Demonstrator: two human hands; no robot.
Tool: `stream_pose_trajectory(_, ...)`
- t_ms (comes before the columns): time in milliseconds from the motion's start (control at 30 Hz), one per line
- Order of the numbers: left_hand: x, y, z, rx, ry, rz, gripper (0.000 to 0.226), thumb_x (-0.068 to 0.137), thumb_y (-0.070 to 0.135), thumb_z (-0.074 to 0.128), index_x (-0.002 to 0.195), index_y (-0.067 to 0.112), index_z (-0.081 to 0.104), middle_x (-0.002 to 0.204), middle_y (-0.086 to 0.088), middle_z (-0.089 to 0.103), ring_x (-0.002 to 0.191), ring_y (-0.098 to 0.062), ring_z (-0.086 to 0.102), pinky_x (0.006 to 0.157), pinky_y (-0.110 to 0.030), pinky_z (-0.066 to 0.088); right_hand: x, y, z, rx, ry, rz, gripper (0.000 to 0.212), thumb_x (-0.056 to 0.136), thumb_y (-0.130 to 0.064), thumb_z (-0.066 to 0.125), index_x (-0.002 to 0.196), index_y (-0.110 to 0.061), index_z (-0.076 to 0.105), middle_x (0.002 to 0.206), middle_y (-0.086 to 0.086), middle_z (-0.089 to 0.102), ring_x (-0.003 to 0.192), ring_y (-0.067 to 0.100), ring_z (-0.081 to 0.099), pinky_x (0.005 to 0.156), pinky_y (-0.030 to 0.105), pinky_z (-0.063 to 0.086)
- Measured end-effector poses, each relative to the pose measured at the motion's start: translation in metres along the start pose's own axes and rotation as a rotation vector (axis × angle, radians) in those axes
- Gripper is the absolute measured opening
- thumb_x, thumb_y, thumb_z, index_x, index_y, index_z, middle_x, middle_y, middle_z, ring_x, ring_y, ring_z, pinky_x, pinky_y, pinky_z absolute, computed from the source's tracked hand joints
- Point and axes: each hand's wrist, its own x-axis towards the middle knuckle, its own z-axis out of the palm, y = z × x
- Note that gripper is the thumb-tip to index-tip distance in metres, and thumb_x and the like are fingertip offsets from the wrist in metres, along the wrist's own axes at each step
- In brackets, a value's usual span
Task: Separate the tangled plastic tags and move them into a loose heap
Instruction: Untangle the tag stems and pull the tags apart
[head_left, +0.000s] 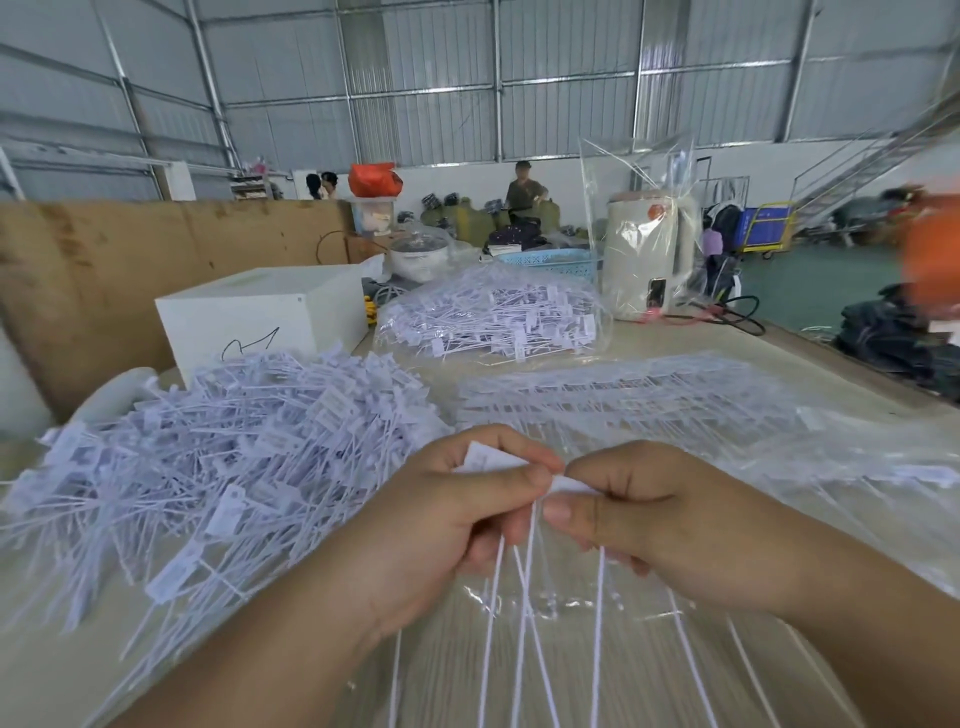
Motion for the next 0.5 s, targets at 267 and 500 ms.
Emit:
stream_pose_trajectory(267, 0.007, 0.001, 0.011, -0.535, 0.235, 0.054, 0.011, 0.067, 0.014, 0.066, 0.071, 0.02, 0.074, 0.049, -0.001, 0.044, 0.034, -0.007, 0.029, 0.032, -0.013, 0.024, 0.009, -0.004, 0.003, 0.172, 0.593, -0.122, 0.045, 0.087, -0.052, 0.061, 0.061, -0.017, 0.051, 0.051, -0.006, 0.031, 0.045, 0.009, 0.03, 0.045, 0.018, 0.029)
stream_pose_trajectory(500, -0.002, 0.001, 0.014, -0.22, -0.048, 0.043, 0.016, 0.083, 0.03, 0.064, 0.095, 0.024, 0.073, 0.054, -0.003, 0.052, 0.036, -0.009, 0.033, 0.042, -0.017, 0.028, 0.008, 0.008, 0.014, 0.215, 0.131, -0.244, 0.043, 0.085, -0.047, 0.061, 0.124, -0.034, 0.047, 0.077, -0.006, 0.065, 0.073, 0.021, 0.064, 0.077, 0.038, 0.051)
